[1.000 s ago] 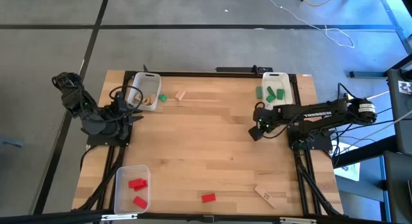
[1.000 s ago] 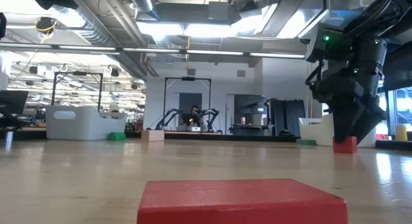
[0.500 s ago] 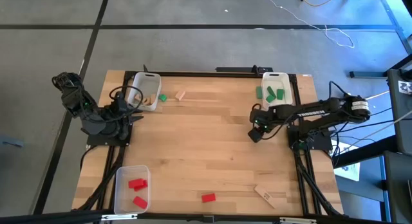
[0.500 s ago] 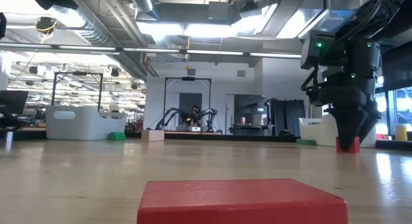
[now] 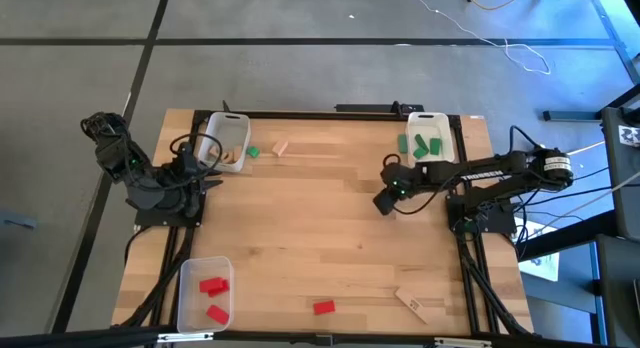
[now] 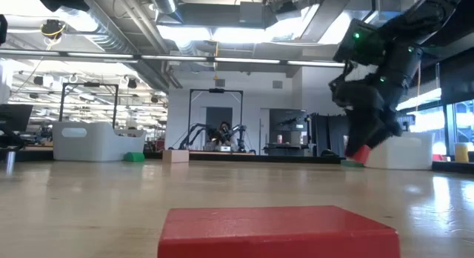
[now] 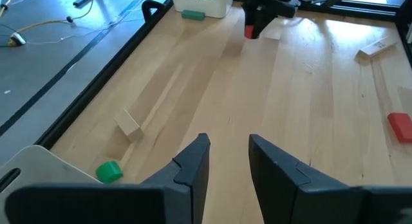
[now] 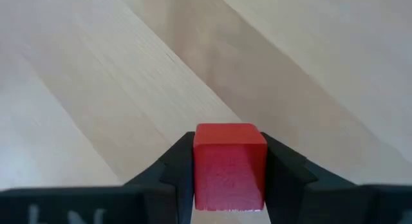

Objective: Sort & place blocks by color
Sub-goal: Put the red block into the transparent bin

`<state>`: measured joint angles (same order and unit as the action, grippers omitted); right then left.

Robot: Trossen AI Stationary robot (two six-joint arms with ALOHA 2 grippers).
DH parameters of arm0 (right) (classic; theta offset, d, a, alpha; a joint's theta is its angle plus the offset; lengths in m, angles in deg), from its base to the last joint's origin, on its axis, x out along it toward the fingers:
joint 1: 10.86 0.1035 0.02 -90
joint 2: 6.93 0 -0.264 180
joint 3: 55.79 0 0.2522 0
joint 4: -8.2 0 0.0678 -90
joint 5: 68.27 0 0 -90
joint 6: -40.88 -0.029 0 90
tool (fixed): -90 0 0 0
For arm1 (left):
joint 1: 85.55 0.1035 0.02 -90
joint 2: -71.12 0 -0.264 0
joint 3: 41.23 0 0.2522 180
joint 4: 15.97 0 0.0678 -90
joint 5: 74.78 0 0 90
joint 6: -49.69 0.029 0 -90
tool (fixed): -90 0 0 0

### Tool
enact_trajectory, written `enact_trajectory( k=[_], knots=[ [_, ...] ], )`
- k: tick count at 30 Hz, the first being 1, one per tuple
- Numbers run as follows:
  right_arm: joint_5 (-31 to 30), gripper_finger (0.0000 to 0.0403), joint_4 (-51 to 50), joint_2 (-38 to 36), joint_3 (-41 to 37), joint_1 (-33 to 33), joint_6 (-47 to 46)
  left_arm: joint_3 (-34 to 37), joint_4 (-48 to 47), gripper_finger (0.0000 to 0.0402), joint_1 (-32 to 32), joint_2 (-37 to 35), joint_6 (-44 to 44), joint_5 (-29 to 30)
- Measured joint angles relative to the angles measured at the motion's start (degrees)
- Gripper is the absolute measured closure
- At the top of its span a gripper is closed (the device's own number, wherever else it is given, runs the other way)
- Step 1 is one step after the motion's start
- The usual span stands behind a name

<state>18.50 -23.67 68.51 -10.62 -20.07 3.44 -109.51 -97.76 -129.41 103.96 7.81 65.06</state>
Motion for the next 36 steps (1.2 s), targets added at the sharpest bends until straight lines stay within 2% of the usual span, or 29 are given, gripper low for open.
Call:
enact_trajectory(
  k=[4,11,18,24,29,36],
  knots=[
    [-2.5,0.0273,1.3,0.0,3.2,0.5,3.2,0.0,0.0,0.0298,0.0,0.0,-4.8,0.4],
    [-14.4,0.0273,1.3,1.8,15.4,4.5,16.1,0.0,0.6,0.0300,0.0,0.0,-17.2,4.6],
    [-20.9,0.0273,1.3,10.1,30.5,8.3,31.4,0.0,2.1,0.0298,0.0,0.2,-17.9,4.7],
    [-22.7,0.0273,1.1,21.2,44.4,9.3,42.9,0.0,4.8,0.0300,0.0,0.2,-28.4,6.7],
    [-22.8,0.0273,1.3,30.3,56.9,9.5,51.6,0.0,5.5,0.0300,0.5,0.2,-38.9,11.1],
    [-21.4,0.0273,1.1,39.0,71.5,9.5,60.4,0.0,5.7,0.0300,3.9,0.6,-43.0,9.0]
  ],
)
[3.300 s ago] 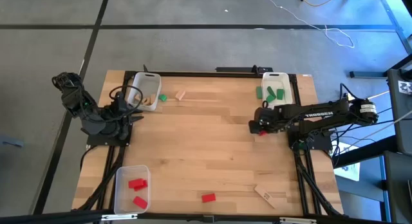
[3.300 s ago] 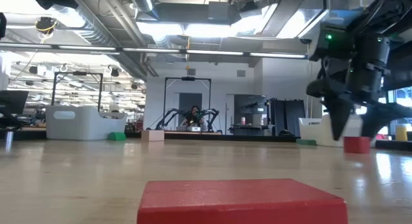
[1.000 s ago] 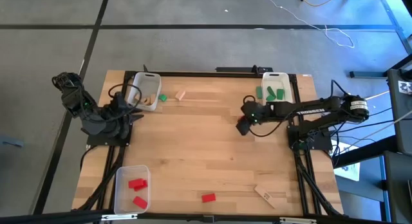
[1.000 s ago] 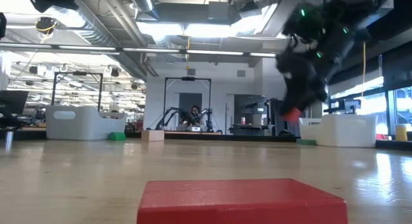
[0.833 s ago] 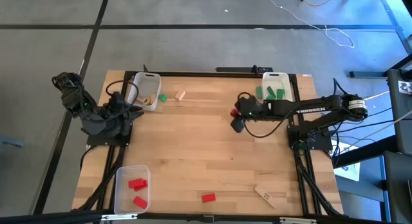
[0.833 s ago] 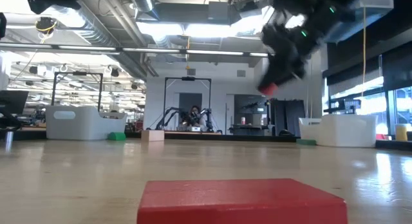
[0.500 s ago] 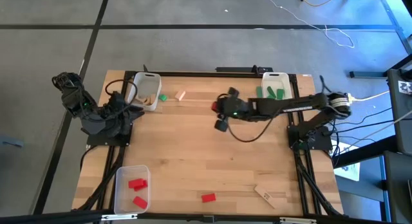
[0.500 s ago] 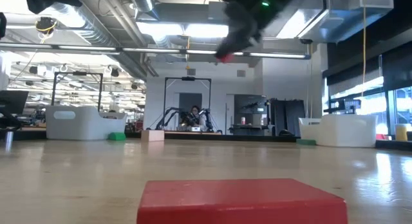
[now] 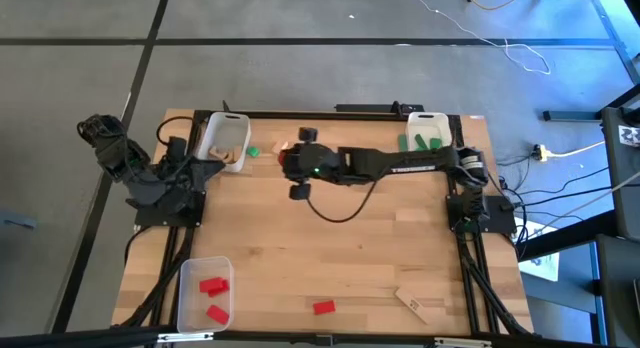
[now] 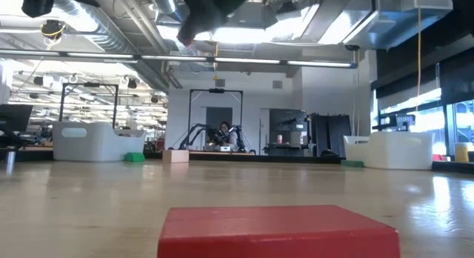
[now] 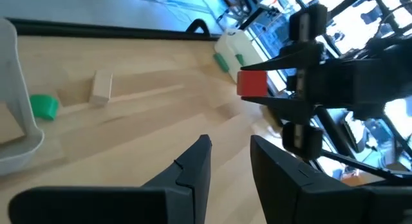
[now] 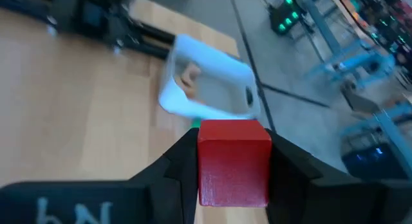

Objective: Sort & place blocks by color
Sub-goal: Put the red block into the transparent bin

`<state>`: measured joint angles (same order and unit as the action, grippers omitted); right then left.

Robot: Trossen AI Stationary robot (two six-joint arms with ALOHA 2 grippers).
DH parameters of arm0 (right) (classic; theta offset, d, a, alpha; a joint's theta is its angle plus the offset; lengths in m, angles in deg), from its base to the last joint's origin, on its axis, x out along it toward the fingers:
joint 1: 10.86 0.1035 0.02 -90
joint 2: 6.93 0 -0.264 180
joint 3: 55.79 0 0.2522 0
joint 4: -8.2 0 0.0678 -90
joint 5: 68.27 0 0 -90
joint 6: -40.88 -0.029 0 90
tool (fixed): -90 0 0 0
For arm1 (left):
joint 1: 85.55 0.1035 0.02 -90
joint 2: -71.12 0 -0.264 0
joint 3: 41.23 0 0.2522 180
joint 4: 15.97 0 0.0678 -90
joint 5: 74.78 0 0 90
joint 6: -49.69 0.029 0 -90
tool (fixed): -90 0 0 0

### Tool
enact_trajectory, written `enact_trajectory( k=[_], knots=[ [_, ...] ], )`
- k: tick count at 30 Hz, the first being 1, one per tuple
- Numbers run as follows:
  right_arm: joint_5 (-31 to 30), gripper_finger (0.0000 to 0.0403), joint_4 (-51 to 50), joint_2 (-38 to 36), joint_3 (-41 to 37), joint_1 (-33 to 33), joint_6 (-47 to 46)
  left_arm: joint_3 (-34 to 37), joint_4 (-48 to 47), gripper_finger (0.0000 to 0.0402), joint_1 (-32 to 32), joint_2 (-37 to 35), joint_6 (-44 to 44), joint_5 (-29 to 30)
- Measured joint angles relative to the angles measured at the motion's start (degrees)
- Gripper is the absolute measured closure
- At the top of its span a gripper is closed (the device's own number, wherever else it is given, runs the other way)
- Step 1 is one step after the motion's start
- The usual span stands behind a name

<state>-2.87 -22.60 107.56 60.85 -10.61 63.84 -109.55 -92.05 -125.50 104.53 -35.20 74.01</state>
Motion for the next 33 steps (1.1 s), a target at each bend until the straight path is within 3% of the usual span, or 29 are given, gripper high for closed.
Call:
enact_trajectory(
  k=[4,11,19,23,33],
  knots=[
    [3.8,0.0273,0.0,2.6,4.8,0.0,0.9,0.0,0.1,0.0300,1.9,1.1,-0.3,-2.2],
    [4.3,0.0273,-0.1,4.1,7.1,0.0,2.9,0.0,0.6,0.0301,3.9,2.4,4.3,-4.5],
    [4.8,0.0273,-0.5,4.1,6.7,0.0,2.7,0.0,0.6,0.0352,4.5,2.6,11.6,-5.7],
    [4.9,0.0273,-0.6,4.1,6.7,0.0,2.7,0.0,0.9,0.0359,4.5,2.5,13.5,-3.6],
    [5.3,0.0273,-0.7,4.1,6.7,0.0,2.6,0.0,1.6,0.0307,4.5,2.6,13.2,-5.5]
  ],
)
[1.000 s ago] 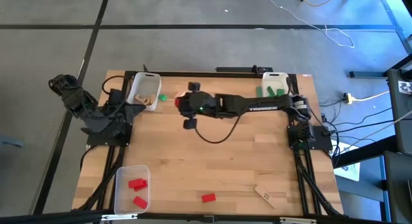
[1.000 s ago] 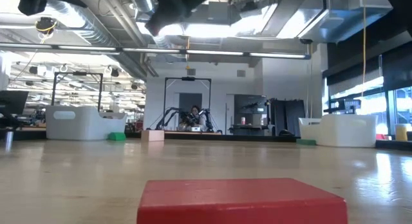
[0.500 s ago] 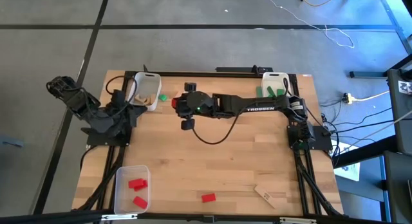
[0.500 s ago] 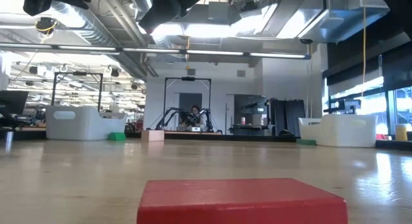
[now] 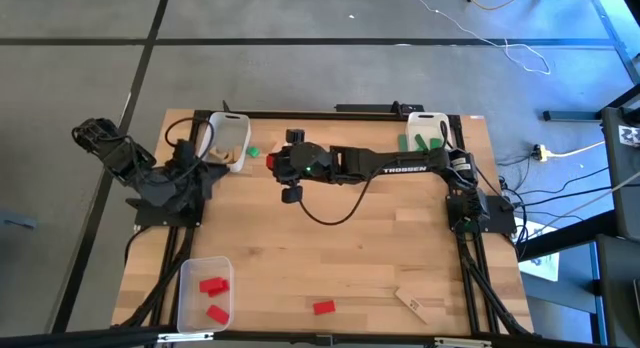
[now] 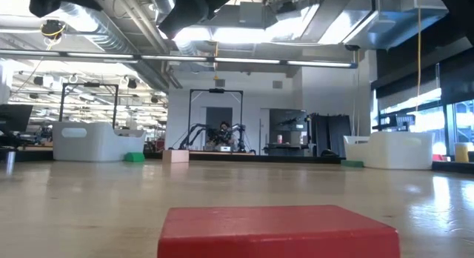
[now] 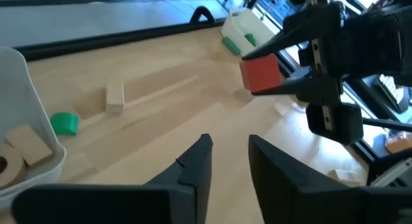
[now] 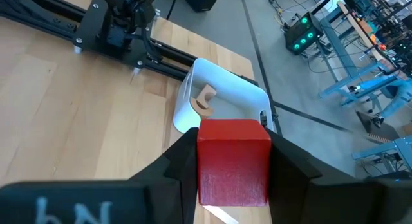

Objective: Sort & place blocks by color
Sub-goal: Put the red block into the transparent bin

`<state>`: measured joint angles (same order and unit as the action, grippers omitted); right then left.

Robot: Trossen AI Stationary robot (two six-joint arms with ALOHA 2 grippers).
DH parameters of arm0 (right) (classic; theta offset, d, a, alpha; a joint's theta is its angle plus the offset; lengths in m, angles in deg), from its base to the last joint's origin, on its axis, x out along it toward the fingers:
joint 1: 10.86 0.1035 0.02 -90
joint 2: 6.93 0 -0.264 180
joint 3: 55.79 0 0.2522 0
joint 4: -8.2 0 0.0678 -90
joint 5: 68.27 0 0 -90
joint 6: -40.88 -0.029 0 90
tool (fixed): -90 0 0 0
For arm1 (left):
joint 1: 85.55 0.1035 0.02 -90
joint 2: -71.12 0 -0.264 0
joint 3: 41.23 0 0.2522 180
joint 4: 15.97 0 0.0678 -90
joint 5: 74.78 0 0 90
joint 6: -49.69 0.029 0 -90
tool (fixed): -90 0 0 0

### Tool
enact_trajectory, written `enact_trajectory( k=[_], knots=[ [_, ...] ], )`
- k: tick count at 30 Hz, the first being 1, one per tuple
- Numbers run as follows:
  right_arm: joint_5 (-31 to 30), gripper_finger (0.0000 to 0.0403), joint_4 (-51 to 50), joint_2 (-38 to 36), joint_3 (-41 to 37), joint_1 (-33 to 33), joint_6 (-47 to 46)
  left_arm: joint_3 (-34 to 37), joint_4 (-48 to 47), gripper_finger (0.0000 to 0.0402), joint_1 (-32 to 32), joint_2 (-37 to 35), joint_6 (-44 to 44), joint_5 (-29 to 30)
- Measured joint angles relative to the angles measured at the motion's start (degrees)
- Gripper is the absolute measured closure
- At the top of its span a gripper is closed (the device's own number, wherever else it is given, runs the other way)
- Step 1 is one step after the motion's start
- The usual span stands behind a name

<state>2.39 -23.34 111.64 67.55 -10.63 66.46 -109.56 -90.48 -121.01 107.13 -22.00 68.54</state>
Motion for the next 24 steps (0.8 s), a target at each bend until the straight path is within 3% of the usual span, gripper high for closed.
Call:
enact_trajectory(
  k=[7,17,24],
  knots=[
    [0.0,0.0273,0.0,0.0,0.0,0.0,0.0,0.0,0.0,0.0276,0.0,0.0,-1.8,-1.8],
    [0.0,0.0273,0.0,0.0,0.0,0.0,0.0,0.1,5.3,0.0273,5.8,0.8,-4.7,-0.9],
    [0.1,0.0273,0.0,0.0,0.0,0.0,0.0,0.1,11.3,0.0275,11.5,3.2,1.9,-5.0]
  ],
)
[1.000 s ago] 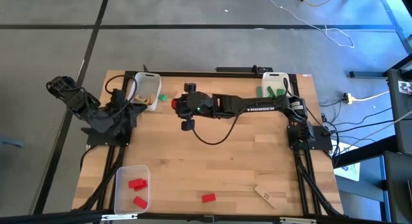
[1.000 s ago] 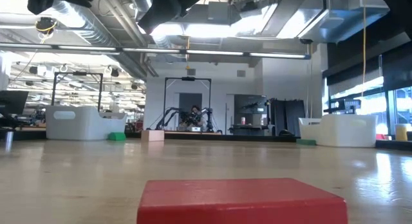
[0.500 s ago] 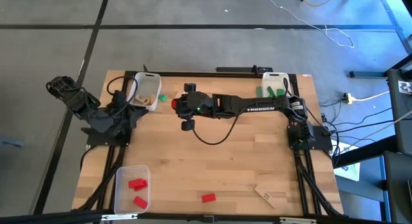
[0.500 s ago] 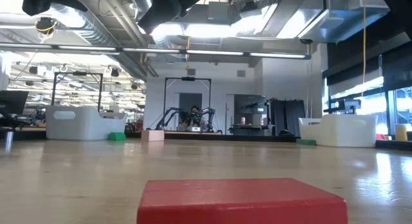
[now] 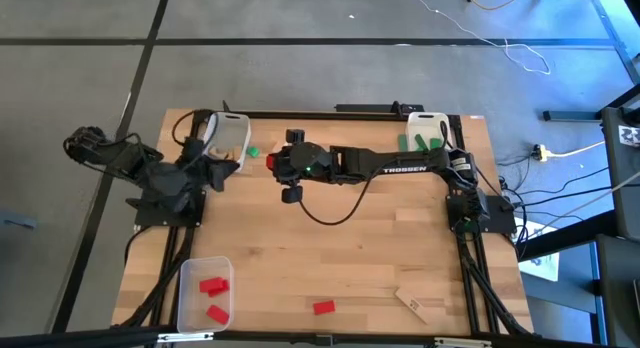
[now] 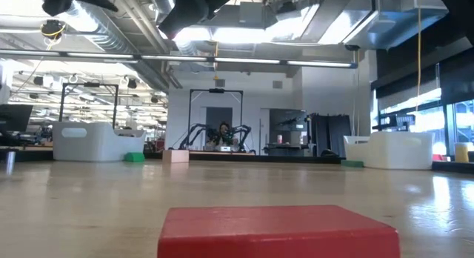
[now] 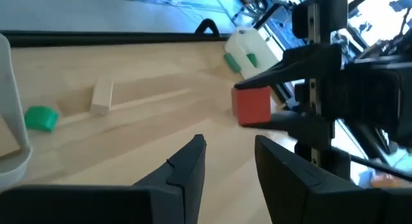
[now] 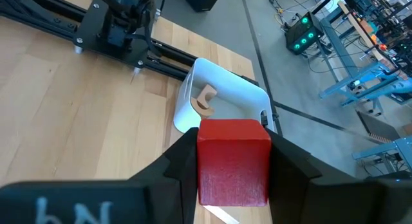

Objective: Sort & place blocks by color
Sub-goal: Put the red block into the transparent bin

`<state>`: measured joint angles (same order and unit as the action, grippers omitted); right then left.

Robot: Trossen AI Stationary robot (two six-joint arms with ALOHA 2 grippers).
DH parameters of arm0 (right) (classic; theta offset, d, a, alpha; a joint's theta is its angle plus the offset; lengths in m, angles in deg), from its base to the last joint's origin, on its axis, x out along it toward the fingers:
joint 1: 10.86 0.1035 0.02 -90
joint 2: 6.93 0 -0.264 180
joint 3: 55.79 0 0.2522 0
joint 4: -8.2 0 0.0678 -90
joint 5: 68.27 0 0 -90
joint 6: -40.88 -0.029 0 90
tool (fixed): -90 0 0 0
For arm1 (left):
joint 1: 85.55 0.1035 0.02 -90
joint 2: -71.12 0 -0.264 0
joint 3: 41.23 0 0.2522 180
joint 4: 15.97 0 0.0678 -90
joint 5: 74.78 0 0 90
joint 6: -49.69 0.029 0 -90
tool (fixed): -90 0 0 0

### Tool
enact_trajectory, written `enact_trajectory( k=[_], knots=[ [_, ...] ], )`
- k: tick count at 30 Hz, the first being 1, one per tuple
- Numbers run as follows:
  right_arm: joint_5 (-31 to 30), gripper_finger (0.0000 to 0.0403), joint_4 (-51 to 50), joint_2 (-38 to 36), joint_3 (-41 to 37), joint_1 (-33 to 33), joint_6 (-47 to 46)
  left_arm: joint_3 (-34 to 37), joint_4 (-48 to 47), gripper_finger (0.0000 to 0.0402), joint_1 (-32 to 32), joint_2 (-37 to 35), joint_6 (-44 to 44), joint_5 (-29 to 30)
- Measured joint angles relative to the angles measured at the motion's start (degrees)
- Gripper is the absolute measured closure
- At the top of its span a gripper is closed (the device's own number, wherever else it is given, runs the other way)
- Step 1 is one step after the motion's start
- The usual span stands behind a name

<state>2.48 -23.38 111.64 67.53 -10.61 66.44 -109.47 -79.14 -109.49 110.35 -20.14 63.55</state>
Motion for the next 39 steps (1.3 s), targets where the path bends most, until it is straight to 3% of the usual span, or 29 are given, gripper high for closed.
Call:
enact_trajectory(
  k=[3,10,20,25,32,35,39],
  knots=[
    [0.0,0.0273,0.0,0.0,0.0,0.0,0.0,0.0,3.5,0.0275,2.7,1.7,2.6,-0.7],
    [0.0,0.0273,0.0,0.0,0.0,0.0,0.0,0.0,10.4,0.0275,8.5,5.7,10.0,-9.5],
    [0.0,0.0273,-0.1,0.0,0.0,0.0,0.1,0.0,11.8,0.0276,10.6,5.9,42.1,-17.2],
    [0.0,0.0273,-0.1,0.0,0.0,0.0,0.1,0.0,11.4,0.0276,10.5,5.0,62.6,-23.3],
    [0.0,0.0273,0.0,0.0,0.0,0.0,0.0,0.0,11.0,0.0276,10.5,5.0,92.9,-23.8],
    [0.0,0.0273,-0.1,0.0,0.0,0.0,0.0,0.0,11.0,0.0276,10.6,5.0,95.5,-21.8],
    [0.0,0.0273,-0.1,0.0,0.0,0.0,0.0,0.0,12.2,0.0276,10.6,5.0,89.3,-18.3]
  ],
)
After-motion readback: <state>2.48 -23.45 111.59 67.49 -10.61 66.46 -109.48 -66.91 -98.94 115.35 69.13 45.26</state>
